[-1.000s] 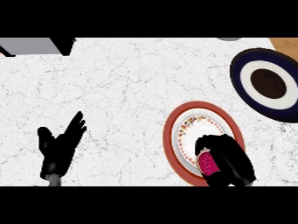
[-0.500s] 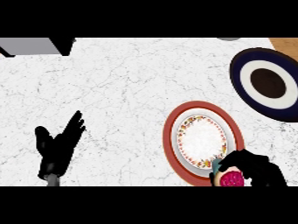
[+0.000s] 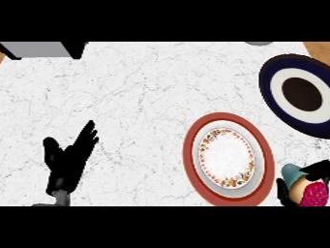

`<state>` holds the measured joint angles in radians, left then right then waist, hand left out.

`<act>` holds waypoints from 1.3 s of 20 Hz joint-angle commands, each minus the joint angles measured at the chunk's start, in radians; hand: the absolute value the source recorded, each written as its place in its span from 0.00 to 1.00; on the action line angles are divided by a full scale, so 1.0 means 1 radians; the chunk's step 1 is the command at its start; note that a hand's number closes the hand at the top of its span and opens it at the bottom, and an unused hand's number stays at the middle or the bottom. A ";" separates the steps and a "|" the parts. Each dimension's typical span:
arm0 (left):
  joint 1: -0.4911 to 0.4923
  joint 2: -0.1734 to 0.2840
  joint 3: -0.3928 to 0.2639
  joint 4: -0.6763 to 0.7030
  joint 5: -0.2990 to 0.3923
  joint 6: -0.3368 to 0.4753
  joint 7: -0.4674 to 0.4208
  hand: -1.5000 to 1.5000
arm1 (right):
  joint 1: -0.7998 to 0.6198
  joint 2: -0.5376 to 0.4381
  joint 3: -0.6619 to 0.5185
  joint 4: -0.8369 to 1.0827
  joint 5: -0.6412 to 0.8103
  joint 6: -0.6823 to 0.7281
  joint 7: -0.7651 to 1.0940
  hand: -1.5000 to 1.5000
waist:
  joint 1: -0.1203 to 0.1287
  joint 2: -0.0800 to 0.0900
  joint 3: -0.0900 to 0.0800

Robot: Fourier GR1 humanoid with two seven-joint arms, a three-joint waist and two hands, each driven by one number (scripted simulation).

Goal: Pick the cupcake from the plate and place it in the plate

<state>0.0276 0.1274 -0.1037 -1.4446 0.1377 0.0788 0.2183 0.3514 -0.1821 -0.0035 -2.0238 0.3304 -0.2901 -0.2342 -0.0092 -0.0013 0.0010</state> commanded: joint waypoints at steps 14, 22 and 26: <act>-0.026 -0.011 0.002 -0.008 -0.016 -0.017 0.004 0.50 | -0.699 -0.237 -0.465 1.015 -0.263 -0.009 -0.327 1.00 | 0.032 0.006 0.001; -0.047 0.015 0.028 0.004 -0.017 -0.035 0.009 0.50 | -0.973 -0.393 -0.533 1.518 -0.255 0.020 -0.515 1.00 | 0.051 0.015 0.002; -0.068 -0.033 -0.017 0.018 -0.026 -0.027 0.024 0.50 | -1.001 -0.465 -0.516 1.641 -0.211 0.026 -0.397 1.00 | 0.079 0.032 0.004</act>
<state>-0.0133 0.1043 -0.1135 -1.4330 0.1126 0.0519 0.2266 -0.5997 -0.5798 -0.5323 -0.5272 0.0795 -0.2660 -0.7151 0.0500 0.0180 0.0038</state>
